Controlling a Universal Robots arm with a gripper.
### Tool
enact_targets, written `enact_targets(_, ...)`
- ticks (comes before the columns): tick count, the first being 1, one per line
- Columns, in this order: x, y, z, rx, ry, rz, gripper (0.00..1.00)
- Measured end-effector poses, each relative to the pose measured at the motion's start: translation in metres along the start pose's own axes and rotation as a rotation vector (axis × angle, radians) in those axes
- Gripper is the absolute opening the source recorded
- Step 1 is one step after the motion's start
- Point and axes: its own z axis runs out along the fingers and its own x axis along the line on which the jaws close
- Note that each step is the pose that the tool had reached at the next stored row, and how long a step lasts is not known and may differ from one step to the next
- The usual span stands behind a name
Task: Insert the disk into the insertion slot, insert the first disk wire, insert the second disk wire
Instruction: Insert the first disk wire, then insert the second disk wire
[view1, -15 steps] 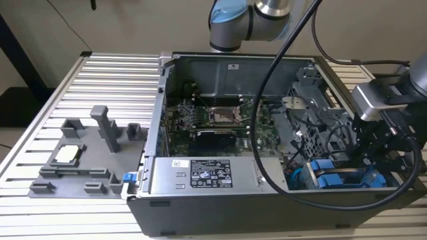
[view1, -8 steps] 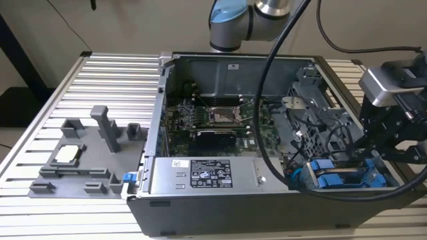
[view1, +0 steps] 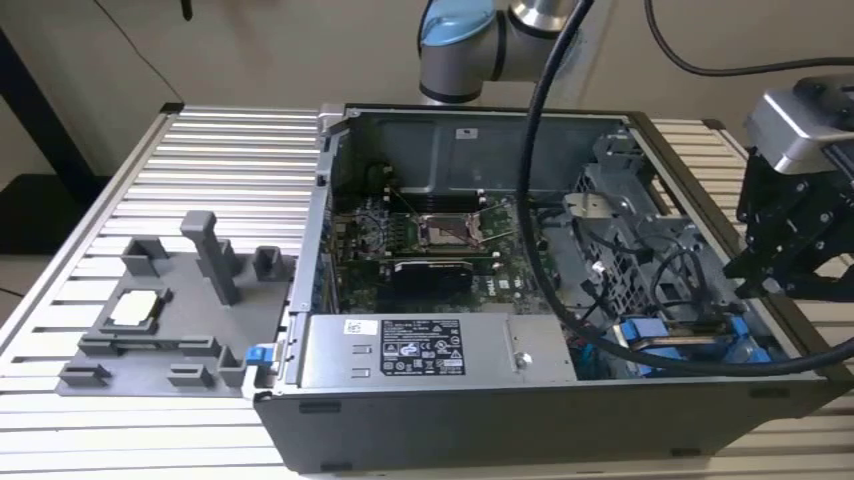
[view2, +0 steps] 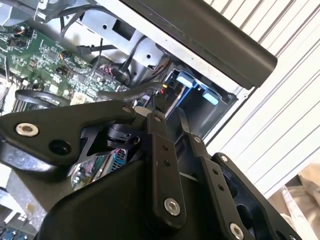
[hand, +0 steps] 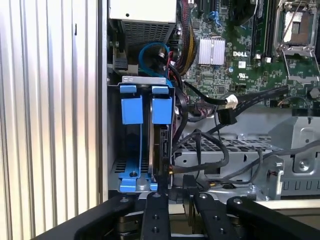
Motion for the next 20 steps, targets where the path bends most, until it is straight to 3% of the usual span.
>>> enact_targets(5,-0.001,0.0001,0.0002,0.0001,0.0007,0.001,0.27)
enact_targets(11,-0.0099,0.004,0.0011,-0.0002,0.0132,0.0,0.27)
enact_targets(15,-0.0223,0.0086,0.0022,-0.0014,0.0237,0.0,0.27)
enact_targets(20,-0.0405,0.014,0.004,-0.0099,0.0386,0.0,0.27)
